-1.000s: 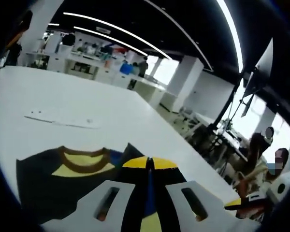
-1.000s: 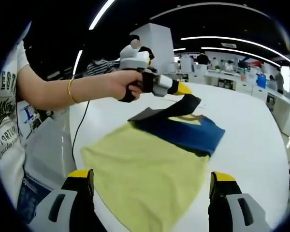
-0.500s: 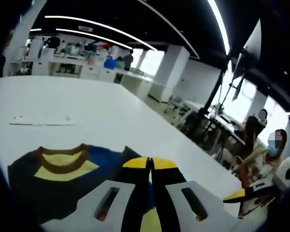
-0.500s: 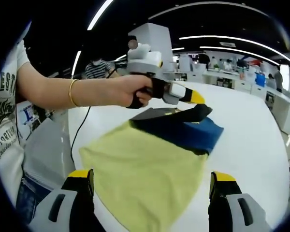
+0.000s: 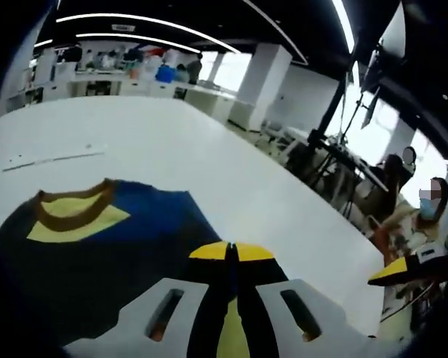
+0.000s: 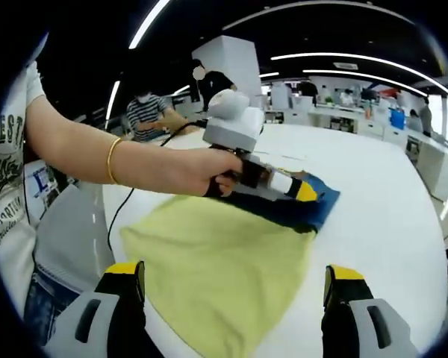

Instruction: Fold the garment on the visible template until the final outline fits inside the template.

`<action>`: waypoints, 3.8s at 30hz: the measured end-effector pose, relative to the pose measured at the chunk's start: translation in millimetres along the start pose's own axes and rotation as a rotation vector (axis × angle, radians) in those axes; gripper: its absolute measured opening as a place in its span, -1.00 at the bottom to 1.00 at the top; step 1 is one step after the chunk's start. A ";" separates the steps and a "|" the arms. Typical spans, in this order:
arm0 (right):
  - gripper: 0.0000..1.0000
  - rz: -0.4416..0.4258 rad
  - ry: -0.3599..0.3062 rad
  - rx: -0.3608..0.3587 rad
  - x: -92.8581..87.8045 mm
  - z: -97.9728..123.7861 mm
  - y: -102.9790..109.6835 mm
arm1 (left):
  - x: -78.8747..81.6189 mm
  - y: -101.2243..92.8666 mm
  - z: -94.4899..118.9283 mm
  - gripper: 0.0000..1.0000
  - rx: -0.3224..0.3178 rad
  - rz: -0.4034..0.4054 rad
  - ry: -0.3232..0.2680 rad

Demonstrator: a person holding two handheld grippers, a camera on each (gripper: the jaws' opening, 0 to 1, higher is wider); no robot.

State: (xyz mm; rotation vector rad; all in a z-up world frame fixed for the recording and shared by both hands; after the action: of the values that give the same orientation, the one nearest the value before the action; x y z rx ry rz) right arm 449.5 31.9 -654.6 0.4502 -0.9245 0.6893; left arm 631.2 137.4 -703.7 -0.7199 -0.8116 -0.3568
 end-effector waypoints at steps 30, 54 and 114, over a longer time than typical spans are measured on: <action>0.98 0.020 -0.010 0.090 5.9 -1.4 6.5 | 2.2 8.4 41.5 0.37 -0.085 -0.169 -0.042; 0.98 0.144 0.112 0.241 -0.3 -3.0 16.5 | -34.6 30.8 133.4 0.98 -0.137 -0.276 -0.026; -0.57 0.505 0.531 0.312 -61.9 3.0 32.9 | -166.5 55.6 301.9 -0.51 -0.094 -0.437 0.422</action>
State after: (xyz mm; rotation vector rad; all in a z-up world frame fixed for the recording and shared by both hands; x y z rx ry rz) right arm 398.7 32.0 -703.1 0.2797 -0.4184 1.3507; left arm 393.3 392.9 -712.3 -0.5219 -0.5454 -0.9130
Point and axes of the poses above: the point that each gripper's makers call its tool centre point, and the gripper's own axes: z roughly backward along the fingers, y roughly to its left, x roughly out of its top, the point moved 9 cm from there along z, roughly backward along the fingers, and after that the axes turned 7 degrees about z, right-handed, at the moved point
